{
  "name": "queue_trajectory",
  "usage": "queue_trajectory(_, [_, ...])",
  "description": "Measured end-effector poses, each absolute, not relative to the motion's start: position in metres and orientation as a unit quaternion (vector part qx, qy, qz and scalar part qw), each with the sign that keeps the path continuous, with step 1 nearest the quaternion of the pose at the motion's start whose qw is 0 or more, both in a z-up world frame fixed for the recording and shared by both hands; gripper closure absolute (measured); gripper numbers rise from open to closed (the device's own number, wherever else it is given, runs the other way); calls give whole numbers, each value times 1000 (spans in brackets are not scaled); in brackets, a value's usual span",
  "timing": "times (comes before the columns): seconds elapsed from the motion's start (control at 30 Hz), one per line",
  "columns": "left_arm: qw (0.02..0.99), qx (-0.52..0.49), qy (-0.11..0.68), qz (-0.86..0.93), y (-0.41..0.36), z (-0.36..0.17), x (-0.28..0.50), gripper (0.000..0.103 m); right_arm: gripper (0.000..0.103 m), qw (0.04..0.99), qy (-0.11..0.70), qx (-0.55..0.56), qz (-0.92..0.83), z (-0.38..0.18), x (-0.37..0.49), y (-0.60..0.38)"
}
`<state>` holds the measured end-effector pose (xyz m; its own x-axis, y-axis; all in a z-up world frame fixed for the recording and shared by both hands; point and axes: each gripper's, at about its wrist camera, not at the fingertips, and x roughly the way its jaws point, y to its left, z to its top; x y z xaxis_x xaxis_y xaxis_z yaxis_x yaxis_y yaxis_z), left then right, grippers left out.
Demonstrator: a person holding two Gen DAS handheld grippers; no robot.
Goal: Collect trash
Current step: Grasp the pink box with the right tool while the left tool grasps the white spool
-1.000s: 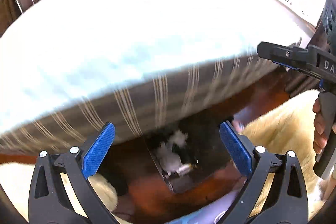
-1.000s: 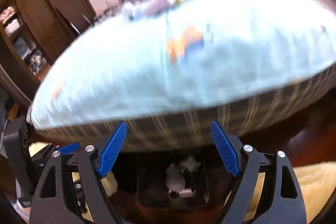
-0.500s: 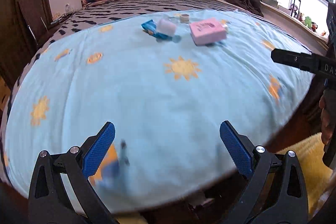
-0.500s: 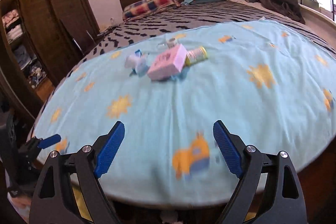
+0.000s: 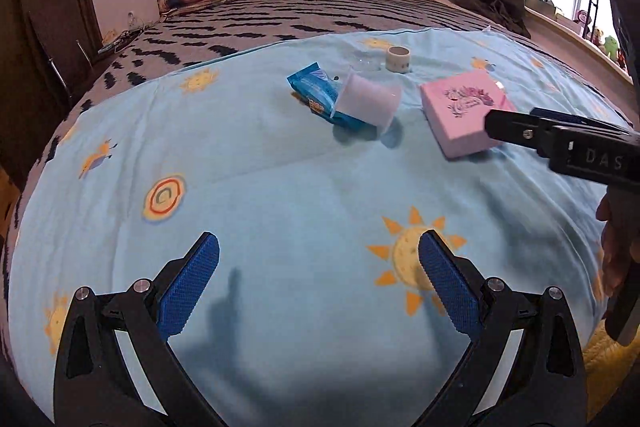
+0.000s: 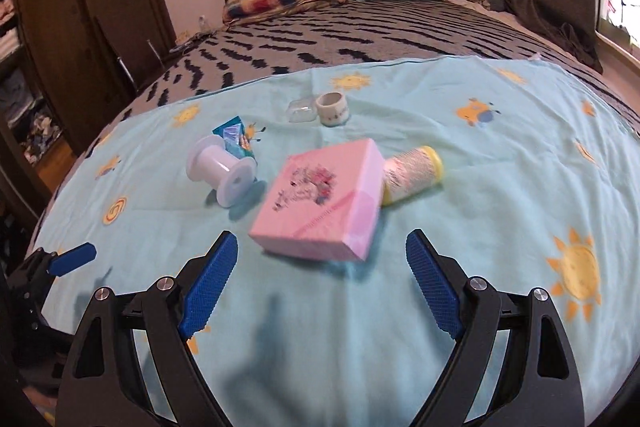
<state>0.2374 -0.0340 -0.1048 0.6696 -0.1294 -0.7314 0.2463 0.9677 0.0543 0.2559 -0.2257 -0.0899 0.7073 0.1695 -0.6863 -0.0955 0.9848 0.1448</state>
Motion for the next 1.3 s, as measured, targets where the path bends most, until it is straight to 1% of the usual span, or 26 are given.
queue_trajectory(0.13, [909, 80, 396, -107, -32, -107, 250, 8, 15, 922, 384, -8, 47, -98, 276, -199])
queue_trajectory(0.27, [908, 80, 397, -107, -28, -107, 260, 8, 16, 913, 407, -28, 25, -109, 294, -192])
queue_trajectory(0.37, [907, 83, 398, -108, -28, -107, 268, 8, 22, 909, 415, -33, 18, -113, 300, -193])
queue_trajectory(0.4, [907, 84, 397, -109, -29, -107, 270, 8, 22, 910, 413, -31, 20, -112, 300, -195])
queue_trajectory(0.67, [913, 101, 375, -121, -47, -94, 293, 8, 23, 932, 357, 16, 53, -71, 286, -225])
queue_trajectory(0.77, [915, 100, 368, -129, -59, -93, 309, 9, 23, 935, 349, 24, 55, -58, 281, -242])
queue_trajectory(0.9, [913, 108, 368, -138, -77, -96, 325, 18, 23, 930, 361, 37, 65, -58, 278, -258])
queue_trajectory(0.97, [911, 120, 368, -141, -88, -98, 331, 20, 23, 928, 366, 34, 66, -61, 274, -261])
queue_trajectory(1.0, [910, 126, 368, -143, -93, -100, 335, 24, 23, 927, 368, 32, 68, -62, 272, -262])
queue_trajectory(1.03, [908, 131, 372, -143, -98, -102, 338, 33, 23, 925, 372, 33, 70, -65, 270, -263])
queue_trajectory(1.07, [904, 136, 378, -143, -101, -105, 342, 39, 23, 924, 374, 35, 73, -66, 269, -263])
queue_trajectory(1.1, [903, 138, 382, -142, -103, -106, 344, 53, 23, 923, 376, 35, 75, -67, 267, -263])
queue_trajectory(1.13, [900, 140, 388, -141, -104, -108, 346, 59, 23, 922, 378, 34, 77, -68, 264, -263])
queue_trajectory(1.3, [905, 134, 379, -140, -98, -99, 328, 60, 23, 922, 375, 32, 84, -65, 246, -261])
